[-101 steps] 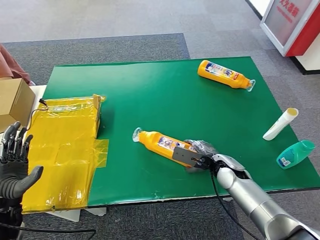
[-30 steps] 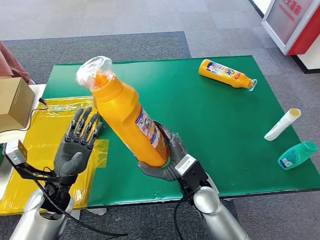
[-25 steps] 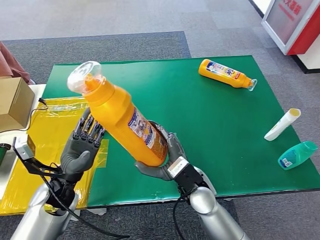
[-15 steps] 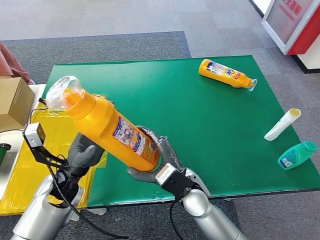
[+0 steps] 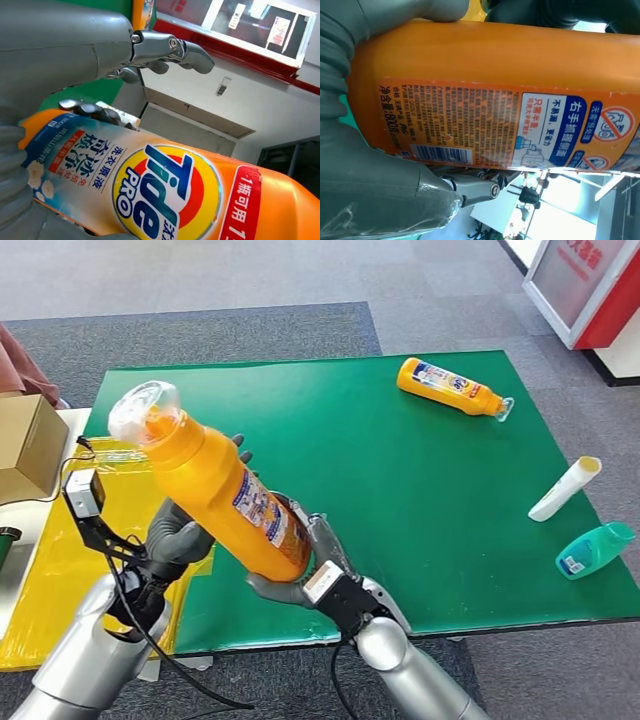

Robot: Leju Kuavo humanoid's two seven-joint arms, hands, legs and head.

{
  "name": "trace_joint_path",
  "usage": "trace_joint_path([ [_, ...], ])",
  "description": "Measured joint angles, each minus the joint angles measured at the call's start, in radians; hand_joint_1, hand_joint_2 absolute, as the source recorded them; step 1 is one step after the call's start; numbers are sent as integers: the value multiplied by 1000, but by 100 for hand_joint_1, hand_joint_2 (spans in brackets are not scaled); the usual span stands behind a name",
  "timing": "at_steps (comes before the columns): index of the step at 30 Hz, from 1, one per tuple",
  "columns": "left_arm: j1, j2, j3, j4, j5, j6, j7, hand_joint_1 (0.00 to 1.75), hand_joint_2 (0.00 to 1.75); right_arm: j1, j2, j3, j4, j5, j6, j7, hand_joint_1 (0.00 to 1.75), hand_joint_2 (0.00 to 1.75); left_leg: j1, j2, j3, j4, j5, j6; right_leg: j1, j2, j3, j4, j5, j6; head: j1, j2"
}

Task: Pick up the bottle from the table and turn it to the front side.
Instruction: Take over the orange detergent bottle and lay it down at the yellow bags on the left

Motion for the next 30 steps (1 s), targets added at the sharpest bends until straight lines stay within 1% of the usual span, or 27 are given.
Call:
trace_joint_path([
  [6, -34, -10, -54, 12, 6, 6, 19, 0, 175, -28, 11, 4, 56, -6, -10, 6, 175, 175, 0, 0, 0, 0, 0, 0, 0, 0, 0, 0, 0, 0, 0, 0],
  [10, -45, -11, -72, 25, 11, 17, 23, 0, 175, -42, 16, 4, 91, -7, -17, -1, 175, 175, 0, 0, 0, 0, 0, 0, 0, 0, 0, 0, 0, 0, 0, 0],
  [21, -60, -7, -90, 42, 9, 33, 28, 0, 175, -53, 25, -1, 133, -10, -21, -10, 175, 175, 0, 0, 0, 0, 0, 0, 0, 0, -1, 0, 0, 0, 0, 0],
  [30, -62, 9, -103, 43, -37, 39, 26, 0, 175, -52, 26, -1, 148, -16, -21, -10, 175, 175, 0, 0, 0, 0, 0, 0, 0, 0, 0, 0, 0, 0, 0, 0],
])
